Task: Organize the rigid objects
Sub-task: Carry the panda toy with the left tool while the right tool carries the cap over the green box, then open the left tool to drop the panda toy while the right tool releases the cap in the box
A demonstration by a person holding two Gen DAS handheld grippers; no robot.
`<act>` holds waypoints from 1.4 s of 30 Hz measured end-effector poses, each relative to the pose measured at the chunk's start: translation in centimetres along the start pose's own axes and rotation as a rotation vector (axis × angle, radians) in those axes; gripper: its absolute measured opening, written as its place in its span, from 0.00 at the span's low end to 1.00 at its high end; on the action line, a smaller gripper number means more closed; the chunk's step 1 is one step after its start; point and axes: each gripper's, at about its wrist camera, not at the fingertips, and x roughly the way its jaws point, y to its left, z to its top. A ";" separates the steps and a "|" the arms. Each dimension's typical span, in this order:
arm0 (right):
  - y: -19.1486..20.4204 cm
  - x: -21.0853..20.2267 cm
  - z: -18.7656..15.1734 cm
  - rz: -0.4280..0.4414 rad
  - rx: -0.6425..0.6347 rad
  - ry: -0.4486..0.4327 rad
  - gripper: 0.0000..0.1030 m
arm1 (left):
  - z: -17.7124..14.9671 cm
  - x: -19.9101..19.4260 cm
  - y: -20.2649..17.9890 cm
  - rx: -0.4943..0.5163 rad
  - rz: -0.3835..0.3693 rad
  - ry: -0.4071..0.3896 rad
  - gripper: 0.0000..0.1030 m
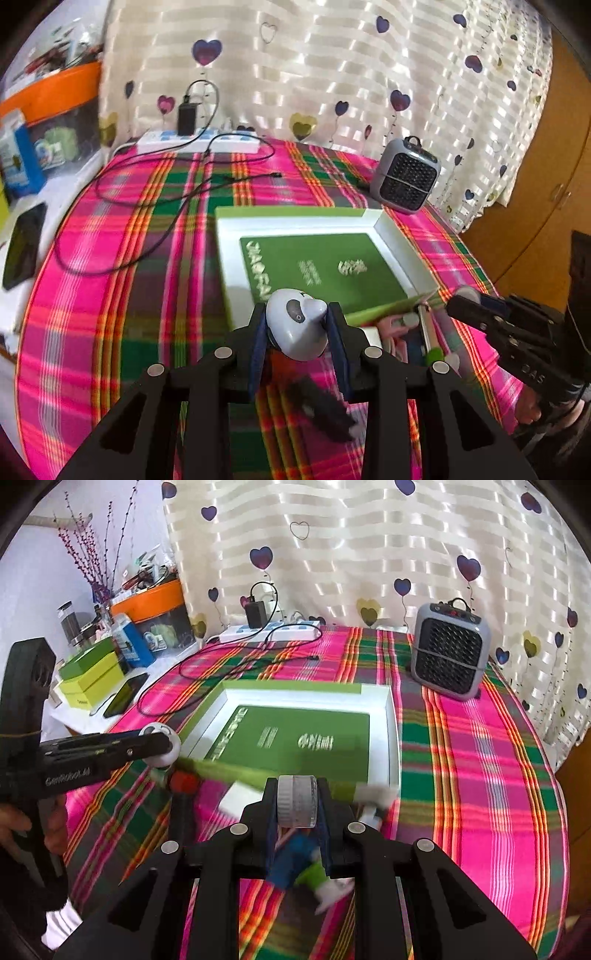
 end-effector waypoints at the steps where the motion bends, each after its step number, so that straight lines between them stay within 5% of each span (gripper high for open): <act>1: -0.1 0.7 0.6 0.002 -0.002 0.006 0.19 | 0.5 0.6 0.0 0.001 -0.001 0.006 0.29; 21: -2.5 11.6 6.0 -0.003 -0.024 0.129 0.19 | 5.3 10.2 1.0 0.022 0.006 0.113 0.29; 42: -2.3 14.6 6.7 -0.049 -0.061 0.219 0.19 | 5.4 12.2 1.2 0.032 0.036 0.139 0.29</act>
